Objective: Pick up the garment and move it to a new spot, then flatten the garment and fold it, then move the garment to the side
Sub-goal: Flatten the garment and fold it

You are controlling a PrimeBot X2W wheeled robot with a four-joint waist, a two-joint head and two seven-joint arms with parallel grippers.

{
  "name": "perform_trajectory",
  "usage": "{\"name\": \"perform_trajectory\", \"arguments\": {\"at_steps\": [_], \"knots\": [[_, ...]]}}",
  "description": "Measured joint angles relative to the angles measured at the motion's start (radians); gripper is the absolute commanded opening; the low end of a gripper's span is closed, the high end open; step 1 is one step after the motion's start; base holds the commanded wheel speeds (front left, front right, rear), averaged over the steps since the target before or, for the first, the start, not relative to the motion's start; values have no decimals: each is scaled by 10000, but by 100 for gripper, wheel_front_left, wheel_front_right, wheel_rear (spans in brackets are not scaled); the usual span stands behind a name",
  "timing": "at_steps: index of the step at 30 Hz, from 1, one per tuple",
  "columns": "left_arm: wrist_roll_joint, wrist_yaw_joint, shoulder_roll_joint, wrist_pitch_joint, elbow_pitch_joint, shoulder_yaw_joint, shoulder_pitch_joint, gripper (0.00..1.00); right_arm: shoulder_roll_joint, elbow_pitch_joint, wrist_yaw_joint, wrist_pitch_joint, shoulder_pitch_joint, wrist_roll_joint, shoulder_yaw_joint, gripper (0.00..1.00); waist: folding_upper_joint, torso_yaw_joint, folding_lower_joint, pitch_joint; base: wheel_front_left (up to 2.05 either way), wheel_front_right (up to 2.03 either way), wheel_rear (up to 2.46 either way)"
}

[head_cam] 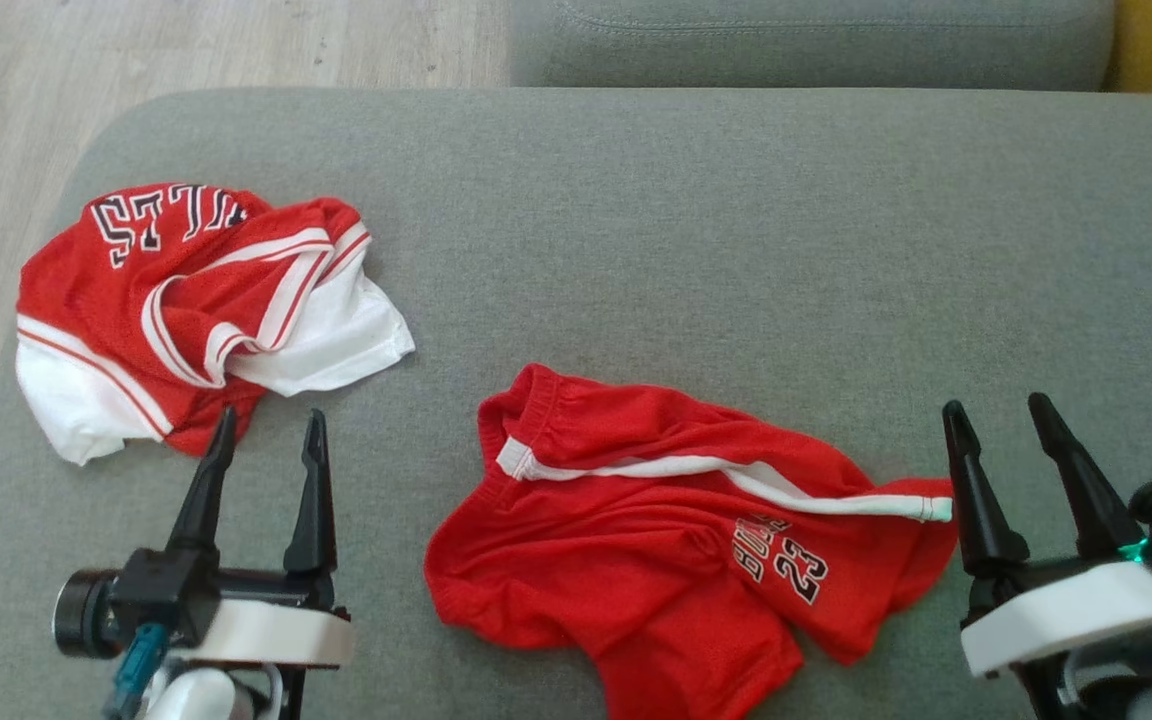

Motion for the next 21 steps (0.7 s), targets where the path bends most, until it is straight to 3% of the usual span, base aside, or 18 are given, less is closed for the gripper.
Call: {"name": "perform_trajectory", "arguments": {"at_steps": [4, 9, 15, 21], "knots": [[0, -59, -6, 0, 84, -4, 0, 100, 0, 6, 0, -2, 113, 12, 0, 100, 0, -39, 0, -4, 0, 0, 0], [-29, -635, -50, 232, 230, -412, -99, 100, 0, 35, 0, -2, 110, 84, -2, 100, 0, -78, 0, -2, 0, 0, 0], [-633, -1942, -614, 2242, 713, -1718, -1230, 100, 0, 88, 0, -4, 106, 182, 38, 100, 0, -138, 0, 77, 0, 0, 0], [-1174, -2447, -836, 4236, 1783, -2295, -1922, 100, 0, 263, 0, -17, 105, 272, 94, 100, 0, -341, 0, 208, 0, 0, 0]]}}
